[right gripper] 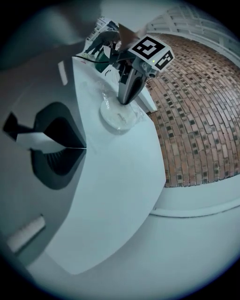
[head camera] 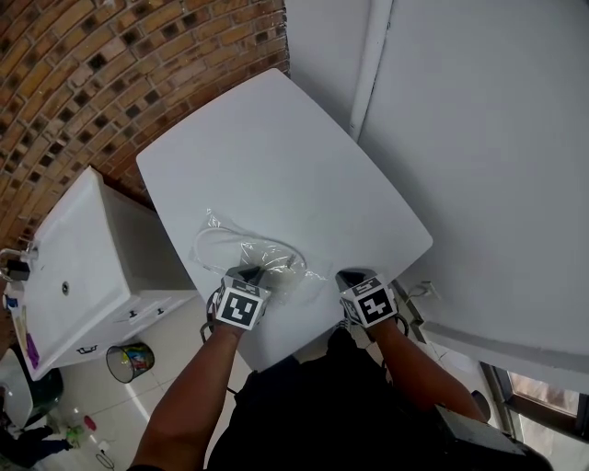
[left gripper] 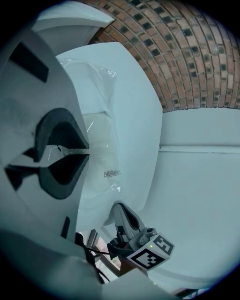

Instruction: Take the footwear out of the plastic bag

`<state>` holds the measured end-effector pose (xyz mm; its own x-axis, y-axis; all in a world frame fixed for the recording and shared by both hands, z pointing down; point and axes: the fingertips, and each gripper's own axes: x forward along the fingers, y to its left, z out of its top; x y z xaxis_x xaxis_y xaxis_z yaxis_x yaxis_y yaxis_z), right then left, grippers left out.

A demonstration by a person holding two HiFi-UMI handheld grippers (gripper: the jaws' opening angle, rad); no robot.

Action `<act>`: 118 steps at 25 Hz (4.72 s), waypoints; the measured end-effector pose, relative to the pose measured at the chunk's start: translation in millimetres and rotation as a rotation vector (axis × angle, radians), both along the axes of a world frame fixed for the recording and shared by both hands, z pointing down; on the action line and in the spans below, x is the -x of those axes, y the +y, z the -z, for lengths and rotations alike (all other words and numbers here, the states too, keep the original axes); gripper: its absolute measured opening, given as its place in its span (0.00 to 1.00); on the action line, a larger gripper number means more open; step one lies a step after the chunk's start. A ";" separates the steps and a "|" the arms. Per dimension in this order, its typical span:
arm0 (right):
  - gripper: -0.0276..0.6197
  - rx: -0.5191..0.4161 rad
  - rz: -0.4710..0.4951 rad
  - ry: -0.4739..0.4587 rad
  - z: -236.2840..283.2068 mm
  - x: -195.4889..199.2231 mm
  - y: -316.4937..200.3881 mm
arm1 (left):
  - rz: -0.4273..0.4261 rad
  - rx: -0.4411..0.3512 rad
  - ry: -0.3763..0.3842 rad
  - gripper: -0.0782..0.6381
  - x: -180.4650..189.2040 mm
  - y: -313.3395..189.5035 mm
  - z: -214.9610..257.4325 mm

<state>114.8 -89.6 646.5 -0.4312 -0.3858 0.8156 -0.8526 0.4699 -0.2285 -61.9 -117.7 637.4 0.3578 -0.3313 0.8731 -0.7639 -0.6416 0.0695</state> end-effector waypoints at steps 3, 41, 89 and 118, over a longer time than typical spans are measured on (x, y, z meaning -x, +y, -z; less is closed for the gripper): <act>0.05 -0.086 -0.014 -0.024 28.5 -7.1 -2.8 | 0.005 0.003 0.015 0.17 -0.8 -0.3 0.7; 0.35 -0.172 0.538 0.138 10.5 92.1 17.7 | 0.022 0.004 0.052 0.17 -1.1 -5.6 3.4; 0.36 -0.143 0.610 0.204 0.4 40.4 22.5 | 0.056 0.016 0.118 0.15 -3.1 -5.1 1.1; 0.05 -0.168 0.393 0.148 12.4 31.3 -7.0 | 0.023 0.002 0.176 0.12 -22.4 34.9 40.8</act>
<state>83.5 -96.6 634.1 -0.4550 -0.3484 0.8195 -0.6198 0.7847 -0.0105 -39.5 -82.8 596.6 0.4976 -0.3399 0.7981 -0.7542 -0.6240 0.2045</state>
